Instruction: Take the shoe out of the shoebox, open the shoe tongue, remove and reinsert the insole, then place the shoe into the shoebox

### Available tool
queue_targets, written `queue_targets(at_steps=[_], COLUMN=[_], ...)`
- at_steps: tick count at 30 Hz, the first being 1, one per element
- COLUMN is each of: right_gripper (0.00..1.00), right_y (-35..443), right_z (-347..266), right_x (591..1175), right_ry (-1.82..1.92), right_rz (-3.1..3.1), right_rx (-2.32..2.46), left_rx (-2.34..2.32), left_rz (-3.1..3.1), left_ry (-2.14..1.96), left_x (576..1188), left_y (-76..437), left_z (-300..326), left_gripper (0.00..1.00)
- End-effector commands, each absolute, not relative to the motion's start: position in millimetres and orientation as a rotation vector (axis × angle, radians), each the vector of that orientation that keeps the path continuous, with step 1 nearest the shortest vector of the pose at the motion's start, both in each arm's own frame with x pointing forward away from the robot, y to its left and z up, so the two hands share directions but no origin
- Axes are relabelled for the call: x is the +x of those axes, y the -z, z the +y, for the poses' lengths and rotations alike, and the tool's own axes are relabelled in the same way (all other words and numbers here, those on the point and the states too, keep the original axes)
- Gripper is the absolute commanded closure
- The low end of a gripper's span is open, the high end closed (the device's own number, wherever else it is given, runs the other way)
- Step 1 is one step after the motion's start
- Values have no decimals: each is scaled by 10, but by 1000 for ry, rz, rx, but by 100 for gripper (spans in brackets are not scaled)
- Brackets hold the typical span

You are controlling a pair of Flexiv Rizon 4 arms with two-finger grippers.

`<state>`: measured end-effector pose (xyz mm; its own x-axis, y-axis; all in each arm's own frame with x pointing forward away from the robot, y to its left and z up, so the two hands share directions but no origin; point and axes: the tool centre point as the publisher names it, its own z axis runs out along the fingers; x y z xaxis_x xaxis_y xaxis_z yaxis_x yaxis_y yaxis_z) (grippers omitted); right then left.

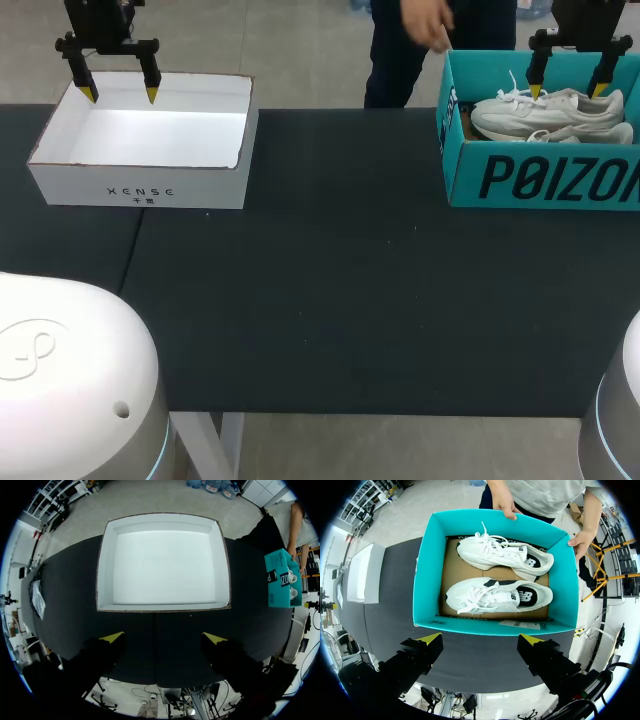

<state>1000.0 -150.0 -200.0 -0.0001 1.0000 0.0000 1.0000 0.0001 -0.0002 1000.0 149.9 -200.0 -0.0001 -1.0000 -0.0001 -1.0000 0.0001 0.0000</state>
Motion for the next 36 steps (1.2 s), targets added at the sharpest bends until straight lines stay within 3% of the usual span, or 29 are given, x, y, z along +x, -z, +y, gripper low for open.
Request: queue_targets(at_steps=[1, 23, 36], right_gripper=[0, 0, 0], right_y=[2000, 2035, 2310], right_z=[-1500, -1514, -2149], right_x=[10000, 10024, 10483], right_ry=[0, -9, -23], right_rz=[-2222, -2206, -2093], right_rx=[-2221, -2241, -2491], left_rx=[-2221, -2221, -2221], left_rz=[2222, 2222, 2222], left_ry=[0, 0, 0], left_x=[10000, 10000, 10000], left_y=[2000, 2000, 2000], left_z=[1499, 1499, 1499], left_gripper=[0, 0, 0])
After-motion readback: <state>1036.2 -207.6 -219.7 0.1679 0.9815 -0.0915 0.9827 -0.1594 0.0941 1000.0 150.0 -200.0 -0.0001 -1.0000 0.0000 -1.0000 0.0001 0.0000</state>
